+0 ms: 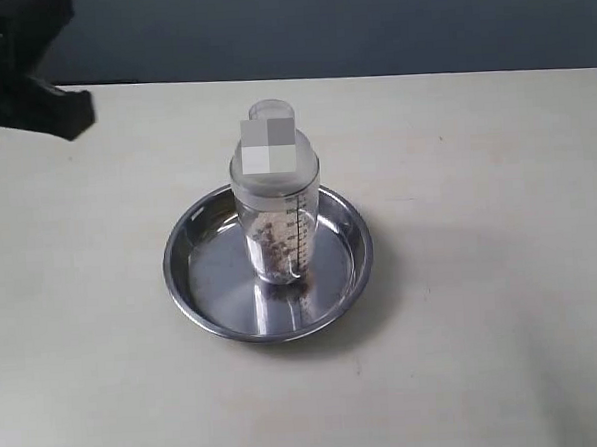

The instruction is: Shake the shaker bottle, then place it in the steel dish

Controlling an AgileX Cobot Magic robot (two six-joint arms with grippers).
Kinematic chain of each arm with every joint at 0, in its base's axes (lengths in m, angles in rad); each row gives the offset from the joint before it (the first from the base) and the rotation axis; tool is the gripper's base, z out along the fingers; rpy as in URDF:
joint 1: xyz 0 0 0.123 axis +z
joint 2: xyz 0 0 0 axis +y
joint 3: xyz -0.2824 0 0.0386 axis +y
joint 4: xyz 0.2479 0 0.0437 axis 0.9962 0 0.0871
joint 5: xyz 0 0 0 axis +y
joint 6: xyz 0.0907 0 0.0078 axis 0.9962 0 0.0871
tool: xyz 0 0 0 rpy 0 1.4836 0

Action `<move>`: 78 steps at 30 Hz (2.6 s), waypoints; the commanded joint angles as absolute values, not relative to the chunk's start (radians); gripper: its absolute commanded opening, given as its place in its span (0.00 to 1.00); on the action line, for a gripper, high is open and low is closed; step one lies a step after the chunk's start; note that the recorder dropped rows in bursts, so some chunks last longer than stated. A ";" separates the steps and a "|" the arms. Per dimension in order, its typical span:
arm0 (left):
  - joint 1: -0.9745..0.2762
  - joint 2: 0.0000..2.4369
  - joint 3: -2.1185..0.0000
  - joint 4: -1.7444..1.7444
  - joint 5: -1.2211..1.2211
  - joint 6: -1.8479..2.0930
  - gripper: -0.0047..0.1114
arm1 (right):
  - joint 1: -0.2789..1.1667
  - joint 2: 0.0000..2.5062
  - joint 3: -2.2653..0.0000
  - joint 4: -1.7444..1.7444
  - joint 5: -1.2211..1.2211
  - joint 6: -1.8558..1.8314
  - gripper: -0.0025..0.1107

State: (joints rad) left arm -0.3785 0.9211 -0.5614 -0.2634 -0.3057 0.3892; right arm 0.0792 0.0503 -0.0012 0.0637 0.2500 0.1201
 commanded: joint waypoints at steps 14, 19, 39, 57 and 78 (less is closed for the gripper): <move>0.001 0.260 -0.264 -0.090 0.025 0.024 0.04 | 0.081 0.052 0.000 0.062 0.236 0.117 0.01; 0.030 0.184 -0.187 -0.095 0.069 0.024 0.04 | 0.081 0.052 0.000 0.062 0.236 0.117 0.01; 0.030 0.060 0.000 -0.102 0.115 0.026 0.04 | 0.081 0.052 0.000 0.062 0.236 0.117 0.01; 0.030 0.000 0.000 -0.103 0.181 0.045 0.04 | 0.081 0.052 0.000 0.062 0.236 0.117 0.01; 0.030 0.000 0.000 -0.096 0.179 0.045 0.04 | 0.081 0.052 0.000 0.062 0.236 0.117 0.01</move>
State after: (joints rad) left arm 0.0295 0.0062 -0.0029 -0.0972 0.1871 0.0449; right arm 0.0792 0.0503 -0.0012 0.0637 0.2500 0.1201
